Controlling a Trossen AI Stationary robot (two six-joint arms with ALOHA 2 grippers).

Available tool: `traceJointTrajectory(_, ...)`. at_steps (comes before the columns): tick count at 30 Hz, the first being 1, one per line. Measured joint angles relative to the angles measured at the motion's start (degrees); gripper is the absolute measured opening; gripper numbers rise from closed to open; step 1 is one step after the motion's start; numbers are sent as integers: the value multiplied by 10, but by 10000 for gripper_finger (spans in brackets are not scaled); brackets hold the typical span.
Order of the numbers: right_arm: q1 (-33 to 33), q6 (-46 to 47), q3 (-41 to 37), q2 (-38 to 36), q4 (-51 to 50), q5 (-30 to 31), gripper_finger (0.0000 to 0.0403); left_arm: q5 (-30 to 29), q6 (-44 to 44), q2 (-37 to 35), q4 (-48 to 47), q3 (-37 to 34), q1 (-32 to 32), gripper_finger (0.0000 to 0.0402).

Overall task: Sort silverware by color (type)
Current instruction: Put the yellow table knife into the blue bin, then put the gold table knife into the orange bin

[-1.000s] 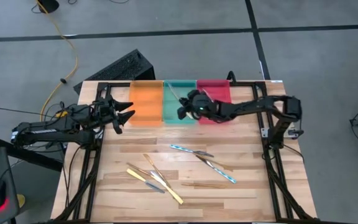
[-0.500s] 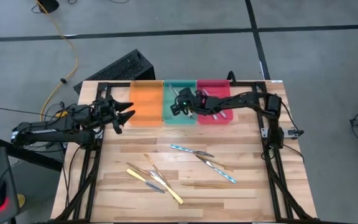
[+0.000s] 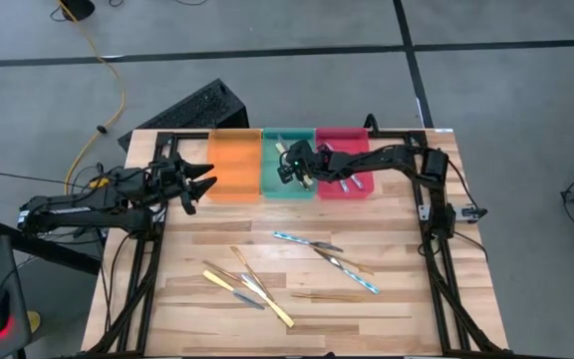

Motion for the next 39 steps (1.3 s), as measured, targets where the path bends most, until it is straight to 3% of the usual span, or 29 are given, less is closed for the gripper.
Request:
traceJointTrajectory(15, -11, 16, 0, 0, -22, -12, 95, 0, -2, 0, -1, 0, 0, 208)
traceJointTrajectory(25, -13, -40, 5, -4, -23, -48, 167, 0, -1, 0, -26, 0, 0, 209)
traceJointTrajectory(34, 14, -165, 49, -134, -98, -80, 172, 10, 9, 0, -108, 0, 0, 209)
traceJointTrajectory(39, 50, -220, 58, -251, -199, -84, 165, 74, 2, 7, -125, 0, -2, 209)
